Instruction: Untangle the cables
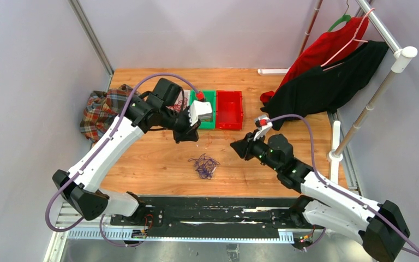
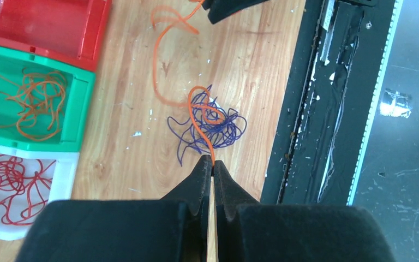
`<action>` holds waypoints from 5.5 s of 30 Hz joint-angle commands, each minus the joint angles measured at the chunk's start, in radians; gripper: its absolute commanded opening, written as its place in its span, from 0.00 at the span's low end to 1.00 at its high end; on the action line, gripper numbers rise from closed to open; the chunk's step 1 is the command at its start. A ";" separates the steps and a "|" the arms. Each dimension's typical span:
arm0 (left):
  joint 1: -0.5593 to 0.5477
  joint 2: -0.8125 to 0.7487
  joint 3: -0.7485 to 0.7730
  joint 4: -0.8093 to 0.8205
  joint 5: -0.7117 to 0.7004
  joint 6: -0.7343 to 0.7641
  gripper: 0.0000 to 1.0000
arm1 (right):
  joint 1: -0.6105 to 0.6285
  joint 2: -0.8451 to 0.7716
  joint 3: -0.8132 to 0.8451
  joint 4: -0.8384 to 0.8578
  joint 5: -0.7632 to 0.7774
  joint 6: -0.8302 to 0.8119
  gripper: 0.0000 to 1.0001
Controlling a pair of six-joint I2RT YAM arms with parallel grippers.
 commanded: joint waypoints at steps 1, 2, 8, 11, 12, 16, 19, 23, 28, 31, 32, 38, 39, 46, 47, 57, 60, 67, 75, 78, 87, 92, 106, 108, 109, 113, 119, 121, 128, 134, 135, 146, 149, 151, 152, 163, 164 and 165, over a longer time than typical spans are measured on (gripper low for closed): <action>0.003 0.005 0.032 0.012 0.028 0.001 0.04 | -0.018 -0.013 0.112 -0.040 -0.040 -0.059 0.19; 0.003 0.012 0.045 0.014 0.023 -0.011 0.04 | -0.019 0.002 0.137 -0.038 -0.056 -0.060 0.18; 0.004 -0.004 0.013 0.208 -0.253 -0.114 0.02 | -0.044 0.131 0.257 0.021 -0.124 -0.054 0.17; 0.026 -0.007 -0.034 0.335 -0.386 -0.125 0.01 | -0.078 0.228 0.315 0.062 -0.161 -0.042 0.17; 0.038 0.000 -0.040 0.373 -0.413 -0.139 0.01 | -0.090 0.266 0.336 0.075 -0.167 -0.035 0.18; 0.097 0.076 -0.031 0.498 -0.477 -0.189 0.01 | -0.145 0.464 0.442 0.148 -0.226 -0.006 0.21; 0.132 0.171 0.001 0.547 -0.477 -0.201 0.01 | -0.164 0.615 0.556 0.154 -0.256 -0.006 0.28; 0.158 0.286 0.047 0.602 -0.465 -0.185 0.01 | -0.177 0.739 0.657 0.133 -0.256 -0.016 0.48; 0.175 0.405 0.130 0.655 -0.502 -0.184 0.00 | -0.185 0.745 0.635 0.129 -0.241 -0.026 0.65; 0.178 0.444 0.148 0.683 -0.500 -0.186 0.01 | -0.186 0.693 0.568 0.135 -0.198 -0.041 0.65; 0.178 0.450 0.144 0.697 -0.497 -0.191 0.01 | -0.185 0.670 0.542 0.140 -0.185 -0.043 0.64; 0.180 0.465 0.161 0.775 -0.512 -0.194 0.00 | -0.187 0.545 0.369 0.178 -0.138 -0.029 0.62; 0.180 0.461 0.159 0.791 -0.519 -0.188 0.00 | -0.187 0.524 0.348 0.179 -0.135 -0.026 0.62; 0.180 0.424 0.026 0.904 -0.545 -0.128 0.01 | -0.187 0.383 0.234 0.173 -0.104 -0.001 0.61; 0.179 0.428 0.015 0.905 -0.541 -0.127 0.00 | -0.187 0.370 0.221 0.170 -0.104 0.003 0.61; 0.123 0.525 -0.038 0.771 -0.504 -0.088 0.01 | -0.187 0.299 0.132 0.148 -0.094 0.014 0.60; 0.113 0.559 -0.044 0.757 -0.489 -0.119 0.01 | -0.187 0.273 0.110 0.135 -0.101 0.018 0.60; 0.111 0.635 -0.011 0.753 -0.513 -0.147 0.01 | -0.187 0.156 0.041 0.075 -0.106 0.031 0.61; 0.114 0.616 0.120 0.583 -0.503 -0.099 0.59 | -0.185 0.084 0.025 0.016 -0.139 0.011 0.64; 0.117 0.575 0.195 0.483 -0.443 -0.083 0.72 | -0.183 0.088 0.022 0.018 -0.171 0.014 0.64; 0.152 0.379 0.181 0.263 -0.330 -0.058 0.87 | -0.092 0.266 0.051 0.065 -0.263 -0.032 0.66; 0.179 0.233 0.075 0.221 -0.258 -0.046 0.99 | -0.023 0.427 0.120 0.047 -0.348 -0.124 0.65; 0.180 0.024 -0.250 0.215 0.042 -0.022 0.92 | 0.020 0.602 0.242 0.006 -0.396 -0.179 0.29; 0.176 0.043 -0.262 0.217 0.085 -0.025 0.89 | 0.020 0.566 0.237 -0.011 -0.391 -0.187 0.22; 0.169 0.056 -0.268 0.219 0.096 -0.025 0.88 | 0.019 0.548 0.235 -0.022 -0.390 -0.189 0.17; 0.108 0.115 -0.281 0.241 0.116 -0.031 0.84 | 0.020 0.495 0.233 -0.061 -0.393 -0.194 0.01; 0.034 0.183 -0.310 0.328 0.121 -0.052 0.83 | 0.020 0.446 0.220 -0.093 -0.376 -0.194 0.01; 0.029 0.210 -0.315 0.333 0.114 -0.045 0.84 | 0.019 0.444 0.206 -0.102 -0.342 -0.202 0.11; 0.028 0.243 -0.358 0.385 0.055 -0.053 0.85 | 0.020 0.565 0.202 -0.051 -0.339 -0.211 0.30; 0.028 0.211 -0.374 0.384 0.043 -0.063 0.87 | 0.019 0.653 0.214 -0.013 -0.338 -0.208 0.21; 0.028 0.206 -0.373 0.381 0.044 -0.063 0.87 | 0.020 0.660 0.213 -0.010 -0.334 -0.207 0.19; 0.028 0.174 -0.313 0.346 0.073 -0.067 0.87 | 0.020 0.449 0.210 -0.062 -0.314 -0.203 0.01; 0.028 0.173 -0.257 0.310 0.089 -0.072 0.87 | 0.021 0.357 0.227 -0.102 -0.330 -0.200 0.01; 0.028 0.171 -0.224 0.291 0.106 -0.081 0.86 | 0.020 0.311 0.242 -0.116 -0.354 -0.196 0.01; 0.028 0.167 -0.209 0.285 0.119 -0.088 0.86 | 0.021 0.295 0.253 -0.121 -0.372 -0.194 0.01; 0.028 0.082 -0.183 0.211 0.157 0.056 0.74 | 0.024 0.256 0.326 -0.160 -0.547 -0.184 0.01; 0.028 0.077 -0.184 0.209 0.163 0.071 0.70 | 0.025 0.256 0.329 -0.160 -0.551 -0.183 0.01; 0.028 0.072 -0.189 0.207 0.172 0.084 0.67 | 0.026 0.257 0.330 -0.160 -0.555 -0.181 0.01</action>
